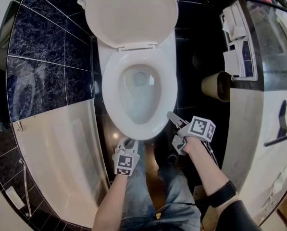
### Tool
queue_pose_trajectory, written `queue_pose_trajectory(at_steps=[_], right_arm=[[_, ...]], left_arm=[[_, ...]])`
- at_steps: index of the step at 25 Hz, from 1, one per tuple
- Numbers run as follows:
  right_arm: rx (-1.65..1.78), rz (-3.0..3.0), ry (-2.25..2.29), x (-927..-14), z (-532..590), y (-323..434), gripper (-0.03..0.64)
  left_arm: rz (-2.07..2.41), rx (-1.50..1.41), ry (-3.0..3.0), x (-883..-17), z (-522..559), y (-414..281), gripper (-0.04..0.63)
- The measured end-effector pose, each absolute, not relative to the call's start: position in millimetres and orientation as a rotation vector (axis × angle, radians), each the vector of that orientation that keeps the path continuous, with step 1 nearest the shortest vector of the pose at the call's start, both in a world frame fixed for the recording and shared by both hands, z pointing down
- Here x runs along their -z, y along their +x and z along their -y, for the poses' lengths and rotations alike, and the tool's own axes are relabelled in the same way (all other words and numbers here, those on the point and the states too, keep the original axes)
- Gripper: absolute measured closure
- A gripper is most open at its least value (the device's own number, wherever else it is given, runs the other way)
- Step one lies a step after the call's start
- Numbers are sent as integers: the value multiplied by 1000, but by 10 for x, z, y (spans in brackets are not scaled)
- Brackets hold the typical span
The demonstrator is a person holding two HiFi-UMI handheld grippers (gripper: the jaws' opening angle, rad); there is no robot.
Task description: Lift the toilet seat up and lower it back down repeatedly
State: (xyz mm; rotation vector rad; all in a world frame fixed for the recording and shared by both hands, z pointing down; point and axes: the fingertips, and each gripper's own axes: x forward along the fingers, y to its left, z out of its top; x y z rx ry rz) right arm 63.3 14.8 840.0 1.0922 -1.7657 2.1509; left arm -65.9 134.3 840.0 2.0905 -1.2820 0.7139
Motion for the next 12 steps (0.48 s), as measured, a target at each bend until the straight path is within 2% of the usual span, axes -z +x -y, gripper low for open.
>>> queue_pose_trajectory(at_steps=[12], right_arm=[[-2082, 1851, 1050, -8094, -14, 620, 474]], left_arm=[[1380, -599, 2063, -7985, -1065, -688, 604]])
